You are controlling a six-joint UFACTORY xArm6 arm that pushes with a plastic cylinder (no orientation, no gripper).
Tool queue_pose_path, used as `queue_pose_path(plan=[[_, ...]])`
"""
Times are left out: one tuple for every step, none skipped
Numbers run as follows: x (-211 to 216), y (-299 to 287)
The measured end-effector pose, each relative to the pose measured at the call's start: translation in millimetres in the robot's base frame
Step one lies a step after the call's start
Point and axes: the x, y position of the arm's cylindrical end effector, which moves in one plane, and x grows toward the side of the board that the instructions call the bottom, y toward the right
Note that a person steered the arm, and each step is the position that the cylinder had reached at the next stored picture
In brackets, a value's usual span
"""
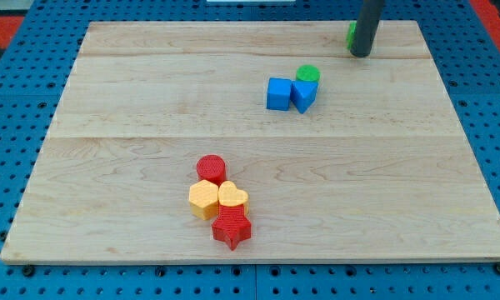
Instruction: Push the green blocks towards the top right corner
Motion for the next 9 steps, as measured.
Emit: queue_pose_path(plan=[[53.7,-2.6],[118.5,-34.2],[130.2,-87.8],[121.5,-99.1],[120.6,-99.1],[119.7,-101.1],[118.0,-102.1],[118.7,-104.5],[114.7,-105.9]])
